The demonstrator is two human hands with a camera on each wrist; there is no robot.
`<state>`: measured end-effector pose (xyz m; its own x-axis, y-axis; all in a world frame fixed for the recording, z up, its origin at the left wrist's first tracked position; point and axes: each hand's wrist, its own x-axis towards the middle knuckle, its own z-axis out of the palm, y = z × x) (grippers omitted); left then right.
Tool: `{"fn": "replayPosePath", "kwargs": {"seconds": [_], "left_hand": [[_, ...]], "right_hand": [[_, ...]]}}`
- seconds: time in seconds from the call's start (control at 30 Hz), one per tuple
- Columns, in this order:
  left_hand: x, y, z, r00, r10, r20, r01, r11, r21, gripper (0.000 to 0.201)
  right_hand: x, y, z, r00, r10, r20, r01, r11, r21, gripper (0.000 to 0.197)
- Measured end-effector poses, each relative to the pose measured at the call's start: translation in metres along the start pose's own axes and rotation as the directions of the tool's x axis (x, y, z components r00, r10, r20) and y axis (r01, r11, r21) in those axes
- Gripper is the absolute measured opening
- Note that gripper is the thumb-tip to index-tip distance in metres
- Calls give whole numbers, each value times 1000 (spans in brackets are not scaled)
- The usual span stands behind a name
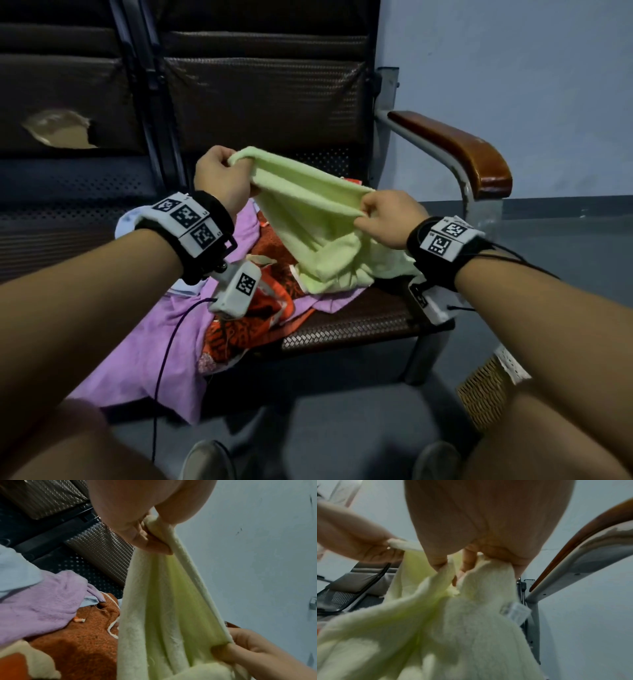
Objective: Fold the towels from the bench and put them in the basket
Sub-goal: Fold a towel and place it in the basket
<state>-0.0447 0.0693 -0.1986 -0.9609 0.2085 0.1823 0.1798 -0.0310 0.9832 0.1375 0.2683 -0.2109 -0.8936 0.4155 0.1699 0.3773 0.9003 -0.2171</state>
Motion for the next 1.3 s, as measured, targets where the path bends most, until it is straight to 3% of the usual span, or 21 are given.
{"fn": "replayPosePath", "kwargs": {"seconds": [0.13, 0.23, 0.4, 0.5, 0.57, 0.63, 0.73, 0.83, 0.9, 0.97, 1.03, 1.1, 1.2, 1.3], "left_hand": [[5, -6, -9, 998, -65, -22, 66, 998, 7, 16], [4, -15, -15, 992, -122, 38, 116, 986, 123, 28], [5, -19, -21, 987, -118, 106, 107, 988, 111, 28], [8, -16, -24, 989, -128, 79, 124, 991, 58, 20], [10, -13, -26, 987, -156, 47, 155, 987, 33, 21], [11, -13, -31, 979, -198, 39, 198, 980, 11, 22], [13, -19, -40, 986, -158, 50, 146, 972, 186, 17], [16, -21, -51, 997, -57, 49, 31, 903, 428, 37], [19, -14, -53, 998, -53, 36, 34, 912, 409, 45], [13, 2, -51, 995, -90, 52, 77, 973, 220, 40], [5, 16, -48, 991, -106, 81, 106, 994, 5, 21], [-3, 26, -47, 986, -87, 146, 99, 992, -81, 12], [-7, 35, -52, 966, -23, 256, 38, 998, -54, 16], [-6, 39, -60, 937, 112, 330, -137, 989, 55, 23]], "right_hand": [[-1, 2, -5, 995, 101, 12, -102, 994, 46, 37], [1, 1, -8, 995, 98, 5, -99, 995, 26, 30], [-2, 5, -15, 987, 119, 105, -93, 971, -222, 8], [-4, 7, -16, 976, 137, 167, -73, 937, -342, 14], [-3, 9, -17, 973, 176, 146, -139, 962, -234, 14], [-2, 10, -19, 979, 194, 61, -194, 981, 4, 16], [-4, 12, -21, 991, 125, -44, -112, 966, 235, 32], [-10, 14, -22, 1000, 17, -17, -11, 947, 320, 27], [-13, 15, -25, 1000, -11, -29, 21, 920, 391, 29], [-12, 13, -29, 993, 8, -121, 42, 913, 406, 28], [-8, 7, -36, 976, 54, -210, 36, 913, 405, 26], [-2, 2, -45, 972, 72, -226, 8, 942, 335, 38], [5, -3, -66, 986, 66, -151, -47, 991, 123, 40], [9, -5, -86, 983, 121, -140, -96, 981, 169, 28]]}}
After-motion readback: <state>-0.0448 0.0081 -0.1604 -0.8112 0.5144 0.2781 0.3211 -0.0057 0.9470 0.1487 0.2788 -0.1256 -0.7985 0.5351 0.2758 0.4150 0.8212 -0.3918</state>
